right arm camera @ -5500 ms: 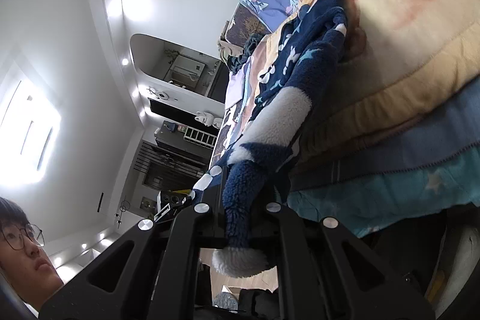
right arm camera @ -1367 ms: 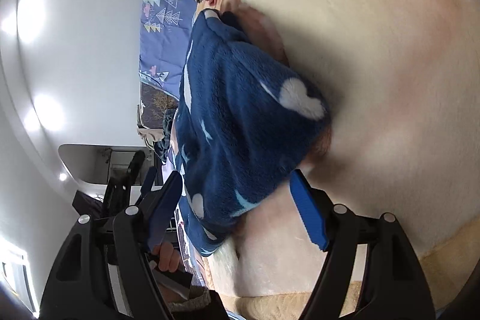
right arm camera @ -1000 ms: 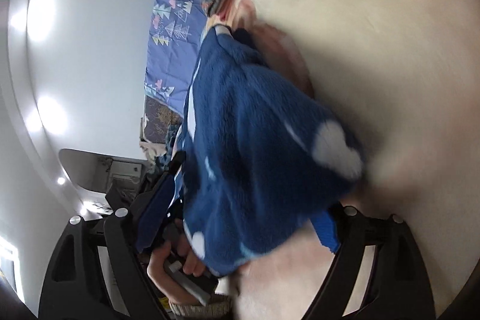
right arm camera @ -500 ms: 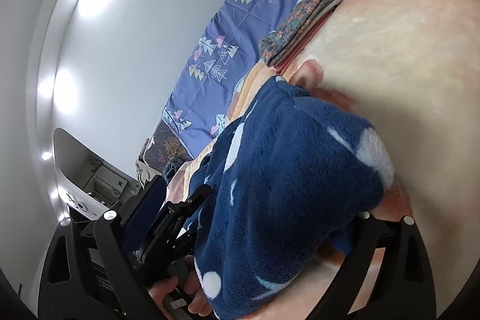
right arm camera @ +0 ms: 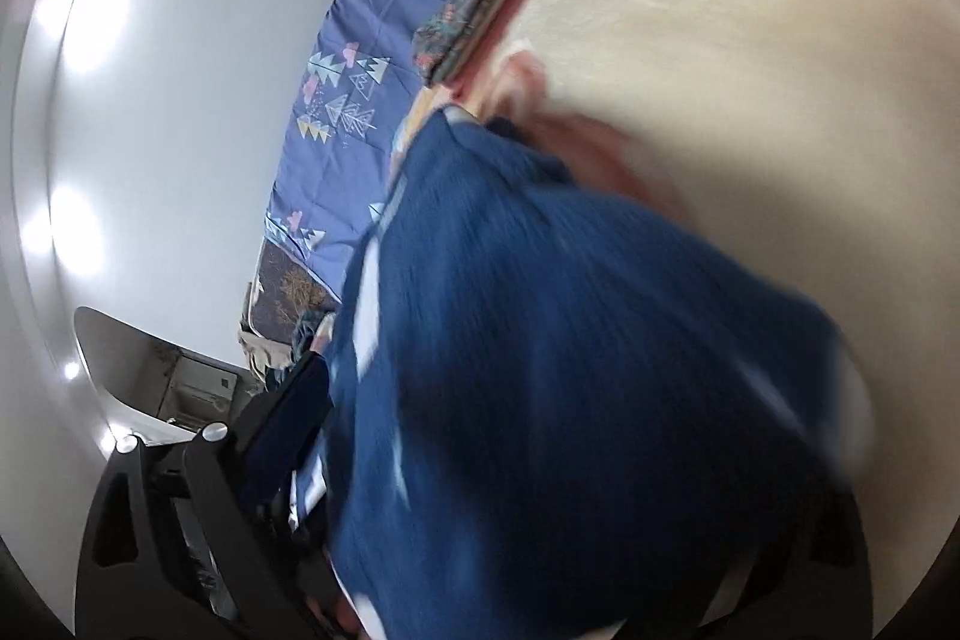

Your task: Fold small clothes

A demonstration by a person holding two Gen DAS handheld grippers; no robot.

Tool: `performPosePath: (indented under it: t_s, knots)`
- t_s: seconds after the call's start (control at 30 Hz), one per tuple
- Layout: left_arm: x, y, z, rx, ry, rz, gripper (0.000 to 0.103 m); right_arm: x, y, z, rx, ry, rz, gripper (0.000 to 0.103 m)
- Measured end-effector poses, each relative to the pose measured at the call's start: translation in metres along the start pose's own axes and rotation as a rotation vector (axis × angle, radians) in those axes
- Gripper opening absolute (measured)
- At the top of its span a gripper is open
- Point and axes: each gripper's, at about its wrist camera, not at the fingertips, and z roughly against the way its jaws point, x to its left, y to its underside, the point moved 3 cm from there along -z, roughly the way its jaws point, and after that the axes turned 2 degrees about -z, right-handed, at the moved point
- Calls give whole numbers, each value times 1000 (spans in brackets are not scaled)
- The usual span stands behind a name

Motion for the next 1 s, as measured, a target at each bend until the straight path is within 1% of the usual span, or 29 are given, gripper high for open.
performPosePath:
  t_s: [0.03,0.1,0.13,0.17,0.23,0.27,0.3,0.37,0.47,0.57,0.7,0.8,0.83,0.9,1.0]
  knots:
    - [0,0,0,0,0,0,70,1,-1,-3,6,6,-2,98]
    - [0,0,1,0,0,-2,70,3,1,3,-10,-4,13,93]
    - [0,0,1,0,0,-2,70,5,4,10,-27,-2,30,81]
    - [-1,0,1,0,1,-1,70,4,6,17,-51,12,38,63]
    - [-1,0,2,0,1,-3,70,2,7,28,-72,10,27,49]
    - [-1,0,2,0,1,-3,70,5,9,33,-89,20,40,44]
    - [-1,0,2,0,0,-5,70,10,10,35,-98,31,67,43]
    - [-2,1,3,-1,0,-6,70,32,17,39,-135,62,182,40]
    - [-3,1,3,-4,8,-1,70,56,25,40,-164,106,334,38]
    - [-3,1,6,-7,33,5,72,75,31,37,-177,144,445,37]
    - [-3,0,8,-8,66,19,74,98,41,34,-197,166,563,37]
    - [2,-2,16,-25,127,68,78,118,47,35,-211,157,624,36]
    - [5,-3,20,-33,168,94,79,124,48,36,-209,146,631,36]
    - [13,-7,26,-44,223,159,79,135,52,39,-210,134,651,36]
    - [18,-14,30,-28,291,256,78,149,58,45,-222,120,698,36]
